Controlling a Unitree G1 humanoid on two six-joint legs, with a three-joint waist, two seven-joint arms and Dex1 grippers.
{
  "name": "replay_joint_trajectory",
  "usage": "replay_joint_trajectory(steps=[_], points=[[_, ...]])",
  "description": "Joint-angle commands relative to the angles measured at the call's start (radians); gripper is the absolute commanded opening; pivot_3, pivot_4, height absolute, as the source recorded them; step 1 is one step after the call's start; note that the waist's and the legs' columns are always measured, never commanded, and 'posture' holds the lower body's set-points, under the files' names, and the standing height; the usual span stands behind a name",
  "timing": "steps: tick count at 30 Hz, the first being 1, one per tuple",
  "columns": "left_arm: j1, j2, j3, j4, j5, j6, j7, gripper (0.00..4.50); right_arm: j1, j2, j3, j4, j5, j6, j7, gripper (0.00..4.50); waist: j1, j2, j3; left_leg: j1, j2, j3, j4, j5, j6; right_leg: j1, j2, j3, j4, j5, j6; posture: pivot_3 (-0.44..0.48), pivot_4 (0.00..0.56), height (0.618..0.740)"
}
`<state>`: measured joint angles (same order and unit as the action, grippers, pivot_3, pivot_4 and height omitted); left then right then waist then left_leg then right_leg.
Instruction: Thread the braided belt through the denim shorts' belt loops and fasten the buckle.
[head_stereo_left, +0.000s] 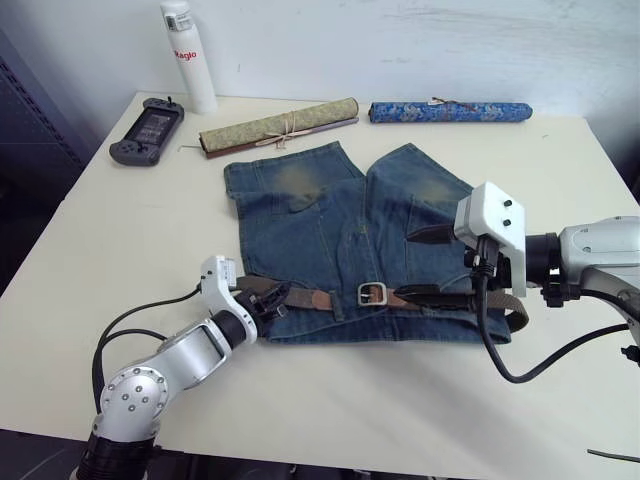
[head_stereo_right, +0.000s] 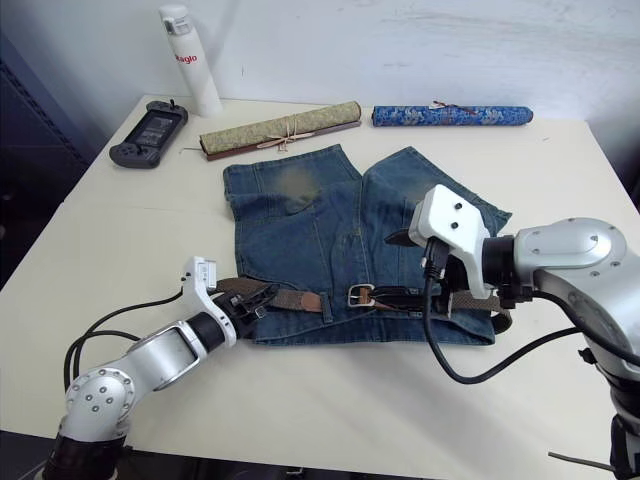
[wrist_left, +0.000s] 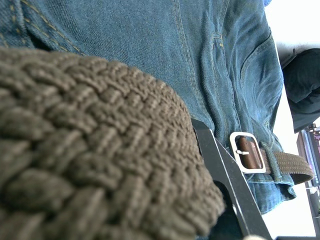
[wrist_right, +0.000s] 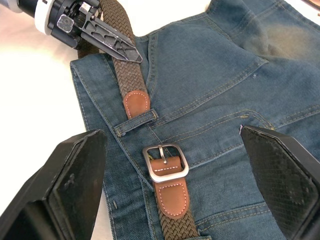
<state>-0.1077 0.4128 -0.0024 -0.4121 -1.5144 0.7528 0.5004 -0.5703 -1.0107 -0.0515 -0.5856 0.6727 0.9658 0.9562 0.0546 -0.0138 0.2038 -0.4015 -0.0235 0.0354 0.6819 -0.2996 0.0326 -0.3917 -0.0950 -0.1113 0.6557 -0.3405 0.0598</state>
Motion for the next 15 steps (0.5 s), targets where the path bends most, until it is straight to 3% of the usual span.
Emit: replay_joint_trajectory(steps=[1, 10, 15], points=[[0.003, -0.057, -0.036, 0.007, 0.007, 0.017, 0.001, 0.0, -0.039, -0.032, -0.014, -0.018, 0.013, 0.004, 0.004, 4.48, 0.0, 0.0, 0.0, 0.0, 0.0, 0.0, 0.0, 0.0, 0.0, 0.0, 0.0, 0.0, 0.0, 0.0, 0.0, 0.0, 0.15, 0.686], [-0.031, -0.224, -0.038, 0.093, -0.003, 0.02, 0.079, 0.0, -0.085, -0.053, 0.03, 0.018, -0.015, -0.018, 0.033, 4.48, 0.016, 0.0, 0.0, -0.001, 0.0, 0.0, 0.0, 0.0, 0.001, 0.001, 0.0, 0.0, -0.002, 0.001, 0.002, 0.0, 0.15, 0.686], [-0.071, -0.261, -0.024, 0.165, -0.002, 0.054, 0.126, 0.0, -0.1, -0.051, 0.053, 0.038, -0.034, -0.037, 0.044, 4.48, 0.03, 0.002, -0.001, -0.001, -0.001, 0.0, 0.001, -0.001, 0.002, 0.002, 0.0, -0.001, -0.003, 0.002, 0.003, 0.0, 0.15, 0.686]])
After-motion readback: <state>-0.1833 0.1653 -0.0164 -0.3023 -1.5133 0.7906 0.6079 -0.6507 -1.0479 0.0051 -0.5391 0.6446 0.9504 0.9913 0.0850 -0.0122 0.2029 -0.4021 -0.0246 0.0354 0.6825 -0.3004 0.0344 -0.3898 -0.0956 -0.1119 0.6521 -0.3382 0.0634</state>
